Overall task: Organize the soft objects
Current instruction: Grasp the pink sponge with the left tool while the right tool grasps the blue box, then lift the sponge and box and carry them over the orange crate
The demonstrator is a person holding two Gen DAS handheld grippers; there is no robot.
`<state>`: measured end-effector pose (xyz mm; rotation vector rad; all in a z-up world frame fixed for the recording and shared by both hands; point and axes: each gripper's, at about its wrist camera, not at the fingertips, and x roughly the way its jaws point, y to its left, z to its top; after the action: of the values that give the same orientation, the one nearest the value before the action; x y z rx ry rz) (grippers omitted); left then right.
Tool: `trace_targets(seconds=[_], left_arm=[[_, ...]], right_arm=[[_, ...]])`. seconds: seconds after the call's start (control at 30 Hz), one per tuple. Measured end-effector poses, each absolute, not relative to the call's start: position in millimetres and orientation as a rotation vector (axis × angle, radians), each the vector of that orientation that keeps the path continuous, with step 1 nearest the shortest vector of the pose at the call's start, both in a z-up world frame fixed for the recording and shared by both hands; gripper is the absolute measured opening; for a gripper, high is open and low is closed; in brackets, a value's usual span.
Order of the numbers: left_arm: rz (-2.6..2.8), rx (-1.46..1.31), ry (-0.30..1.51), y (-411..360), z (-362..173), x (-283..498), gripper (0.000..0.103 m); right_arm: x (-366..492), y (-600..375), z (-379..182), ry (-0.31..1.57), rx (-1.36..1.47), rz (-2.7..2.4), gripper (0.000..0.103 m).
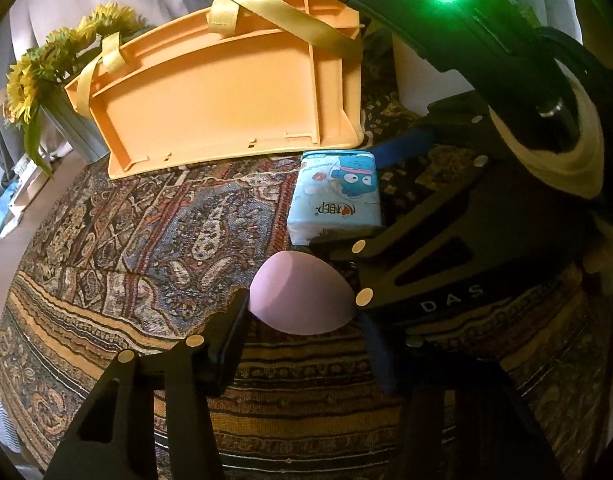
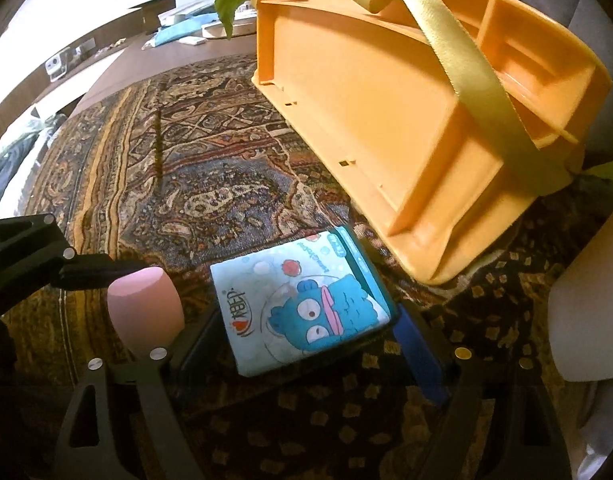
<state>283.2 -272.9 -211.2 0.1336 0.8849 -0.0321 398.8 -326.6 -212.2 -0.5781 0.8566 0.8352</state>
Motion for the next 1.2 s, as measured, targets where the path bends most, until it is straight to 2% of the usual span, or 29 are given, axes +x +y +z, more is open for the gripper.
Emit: trace_targets(seconds=[0.67,1.2], left_arm=[[-0.043,0.15,0.857,-274,-208,283,0.05],[0.062,0.128,0.75,-243,-160,261,0.05]], right_arm=[[390,-356,-197,0.815,-0.456,0.691,0.08],[363,-356,-154,0.721,-0.308,0.571,0.081]])
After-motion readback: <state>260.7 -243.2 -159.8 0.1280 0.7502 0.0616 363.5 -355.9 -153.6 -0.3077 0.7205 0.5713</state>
